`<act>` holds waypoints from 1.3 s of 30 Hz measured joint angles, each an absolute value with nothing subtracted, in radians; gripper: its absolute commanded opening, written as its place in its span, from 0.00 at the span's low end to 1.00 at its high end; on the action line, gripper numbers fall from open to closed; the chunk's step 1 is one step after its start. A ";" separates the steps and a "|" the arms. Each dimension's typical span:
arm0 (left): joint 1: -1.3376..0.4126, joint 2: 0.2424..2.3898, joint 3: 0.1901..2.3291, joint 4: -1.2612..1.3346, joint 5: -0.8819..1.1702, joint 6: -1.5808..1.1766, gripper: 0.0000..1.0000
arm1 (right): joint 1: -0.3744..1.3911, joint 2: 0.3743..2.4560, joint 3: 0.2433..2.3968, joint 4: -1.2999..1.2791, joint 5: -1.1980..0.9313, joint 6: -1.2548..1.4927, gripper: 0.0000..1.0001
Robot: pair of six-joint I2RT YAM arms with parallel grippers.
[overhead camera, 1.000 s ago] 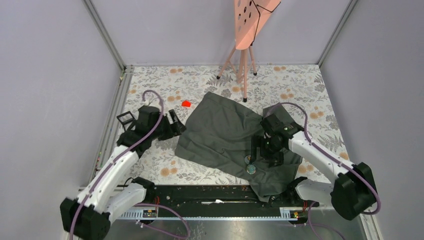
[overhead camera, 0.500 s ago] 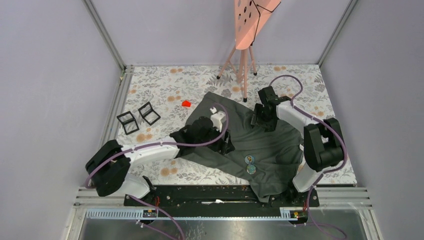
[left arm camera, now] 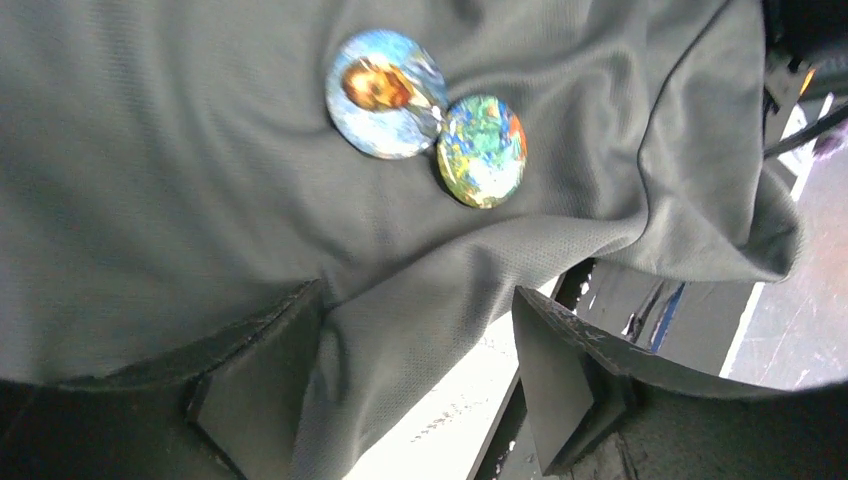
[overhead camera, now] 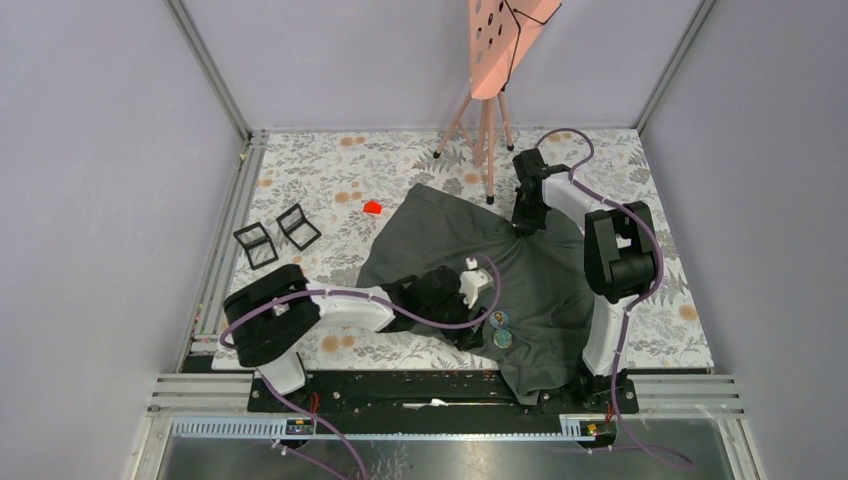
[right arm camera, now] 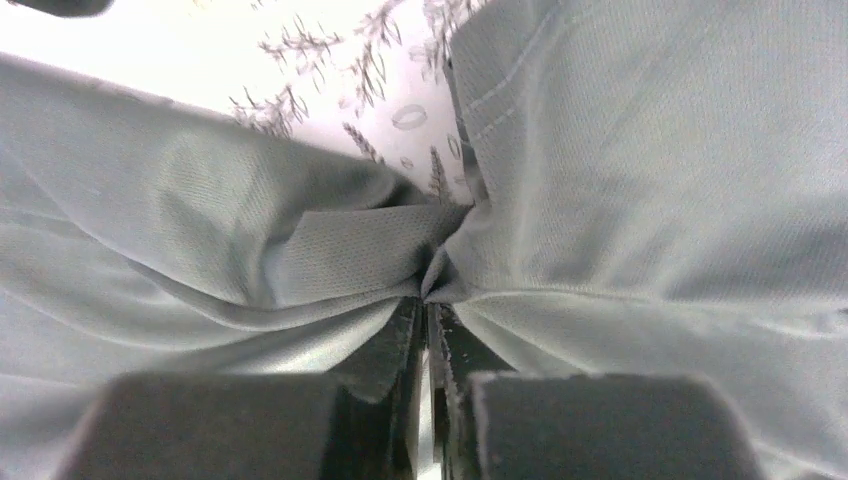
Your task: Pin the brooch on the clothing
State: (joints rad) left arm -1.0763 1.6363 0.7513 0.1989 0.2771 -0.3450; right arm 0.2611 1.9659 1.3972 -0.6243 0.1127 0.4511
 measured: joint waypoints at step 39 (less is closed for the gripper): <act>-0.843 1.571 1.152 -0.099 0.151 -0.374 0.88 | 0.175 1.672 1.425 -0.753 -0.060 0.322 0.81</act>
